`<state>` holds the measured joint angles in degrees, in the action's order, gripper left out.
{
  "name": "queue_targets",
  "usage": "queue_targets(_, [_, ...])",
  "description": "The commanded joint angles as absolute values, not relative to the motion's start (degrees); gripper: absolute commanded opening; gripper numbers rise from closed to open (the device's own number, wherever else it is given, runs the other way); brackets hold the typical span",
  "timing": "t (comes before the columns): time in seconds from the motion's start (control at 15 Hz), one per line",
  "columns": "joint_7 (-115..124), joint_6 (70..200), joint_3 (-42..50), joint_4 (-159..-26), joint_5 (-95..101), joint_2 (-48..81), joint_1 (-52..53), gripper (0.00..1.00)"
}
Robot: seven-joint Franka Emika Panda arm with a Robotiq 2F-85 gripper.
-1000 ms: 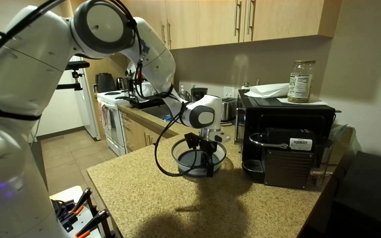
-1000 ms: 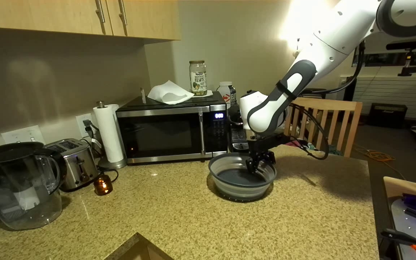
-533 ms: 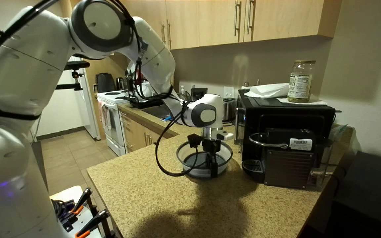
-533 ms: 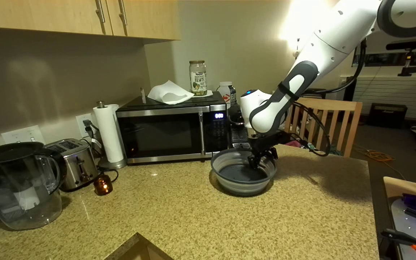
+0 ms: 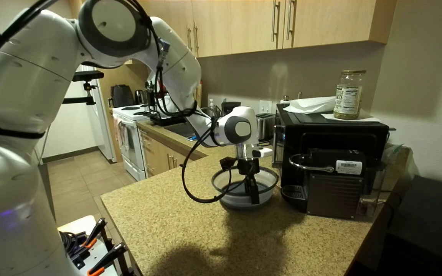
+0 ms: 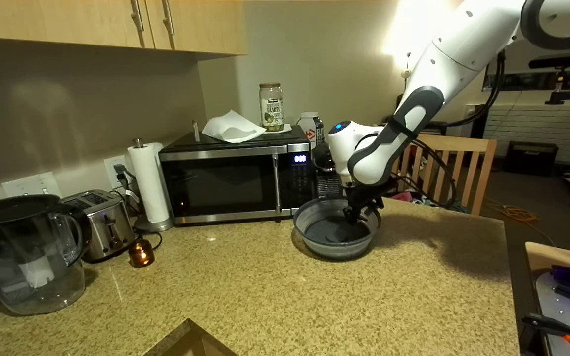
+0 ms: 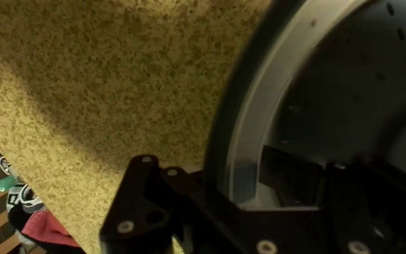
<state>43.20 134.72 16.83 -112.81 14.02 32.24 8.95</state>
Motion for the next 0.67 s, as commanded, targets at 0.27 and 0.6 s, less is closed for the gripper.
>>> queue_targets(0.27, [48.27,134.57,17.64,-118.67,22.07,24.73,9.87,0.04])
queue_targets(0.6, [50.66,134.84,16.14,-124.61,27.40,14.95,10.92,0.04])
